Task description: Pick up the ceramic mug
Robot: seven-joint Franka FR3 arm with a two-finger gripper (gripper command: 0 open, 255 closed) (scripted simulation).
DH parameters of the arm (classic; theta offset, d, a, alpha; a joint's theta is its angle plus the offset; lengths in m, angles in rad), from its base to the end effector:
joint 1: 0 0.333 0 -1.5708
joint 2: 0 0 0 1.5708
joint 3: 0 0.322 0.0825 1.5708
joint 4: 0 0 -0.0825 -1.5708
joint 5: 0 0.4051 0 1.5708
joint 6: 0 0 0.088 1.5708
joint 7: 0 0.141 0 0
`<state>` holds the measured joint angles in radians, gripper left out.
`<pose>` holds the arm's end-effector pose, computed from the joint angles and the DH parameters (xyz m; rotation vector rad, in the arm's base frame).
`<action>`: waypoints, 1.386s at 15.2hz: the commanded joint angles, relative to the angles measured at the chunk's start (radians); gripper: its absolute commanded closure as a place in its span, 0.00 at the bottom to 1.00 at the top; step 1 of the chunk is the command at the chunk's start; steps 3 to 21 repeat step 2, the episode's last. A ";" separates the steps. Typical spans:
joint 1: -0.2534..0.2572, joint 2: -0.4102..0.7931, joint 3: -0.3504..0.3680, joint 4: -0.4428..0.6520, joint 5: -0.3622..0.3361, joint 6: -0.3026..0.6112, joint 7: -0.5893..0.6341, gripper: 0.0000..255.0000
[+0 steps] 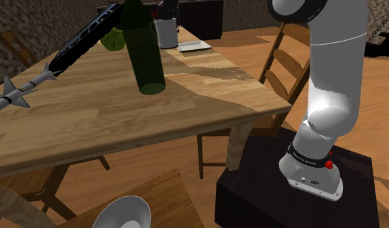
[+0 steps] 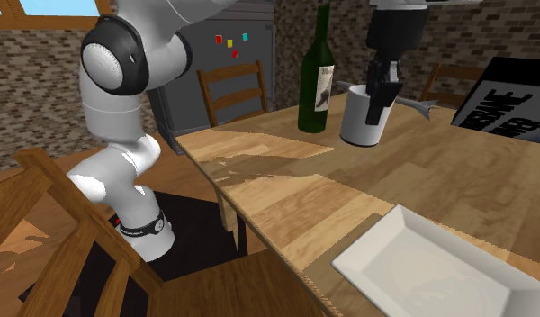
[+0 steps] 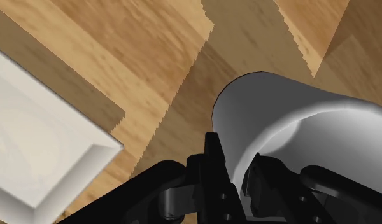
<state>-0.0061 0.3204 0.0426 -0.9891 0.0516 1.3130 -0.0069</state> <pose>0.6376 0.0258 0.6567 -3.0771 -0.0838 -0.0046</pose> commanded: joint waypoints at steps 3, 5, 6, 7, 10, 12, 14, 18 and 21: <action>0.000 0.014 0.000 0.039 0.000 -0.026 0.001 1.00; 0.000 0.014 0.000 0.039 0.000 -0.026 0.001 1.00; 0.000 0.014 0.000 0.039 0.000 -0.026 0.001 1.00; 0.000 0.014 0.000 0.039 0.000 -0.026 0.001 1.00; 0.000 0.014 0.000 0.039 0.000 -0.026 0.001 1.00; 0.000 0.014 0.000 0.039 0.000 -0.026 0.001 1.00; 0.000 0.014 0.000 0.039 0.000 -0.026 0.001 1.00; 0.000 0.014 0.000 0.039 0.000 -0.026 0.001 1.00; 0.000 0.014 0.000 0.039 0.000 -0.026 0.001 1.00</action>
